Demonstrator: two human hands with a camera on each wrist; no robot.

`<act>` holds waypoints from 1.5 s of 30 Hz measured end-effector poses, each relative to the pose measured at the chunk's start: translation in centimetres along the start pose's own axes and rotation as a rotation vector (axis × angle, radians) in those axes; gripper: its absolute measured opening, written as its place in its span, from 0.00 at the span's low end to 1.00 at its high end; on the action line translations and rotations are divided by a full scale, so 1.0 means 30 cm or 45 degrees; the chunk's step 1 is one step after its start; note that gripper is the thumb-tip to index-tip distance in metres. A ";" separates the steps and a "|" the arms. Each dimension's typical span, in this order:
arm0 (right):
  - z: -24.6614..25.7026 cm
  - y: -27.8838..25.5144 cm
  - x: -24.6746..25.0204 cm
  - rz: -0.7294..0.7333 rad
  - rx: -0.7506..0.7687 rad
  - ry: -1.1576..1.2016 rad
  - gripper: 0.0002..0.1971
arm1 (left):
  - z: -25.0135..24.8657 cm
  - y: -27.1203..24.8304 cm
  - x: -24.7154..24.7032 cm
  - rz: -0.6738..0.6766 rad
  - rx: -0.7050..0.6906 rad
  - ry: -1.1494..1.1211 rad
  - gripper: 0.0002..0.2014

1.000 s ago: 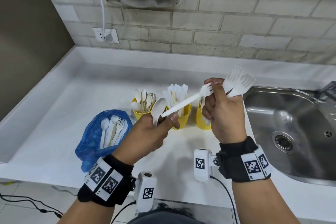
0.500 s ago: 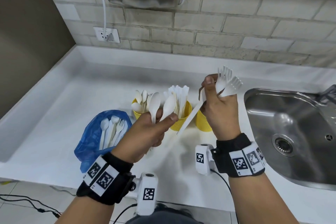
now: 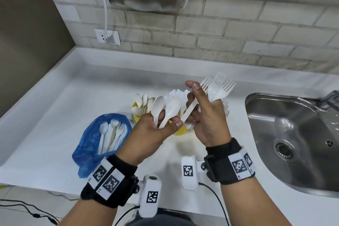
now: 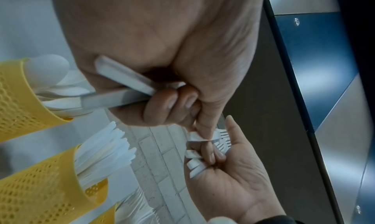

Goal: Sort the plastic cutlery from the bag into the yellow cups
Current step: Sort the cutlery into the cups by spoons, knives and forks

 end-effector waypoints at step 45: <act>0.045 -0.012 -0.103 0.365 0.526 -0.766 0.03 | 0.059 0.000 -0.025 0.191 0.211 -0.120 0.28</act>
Point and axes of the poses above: each hand's wrist, its own y-axis towards the middle knuckle, its own x-axis out of the back of the hand, z = x × y, the point moved 10 cm from there along y, towards the middle knuckle, and after that the axes turned 6 degrees about -z, right-handed, at the moved point
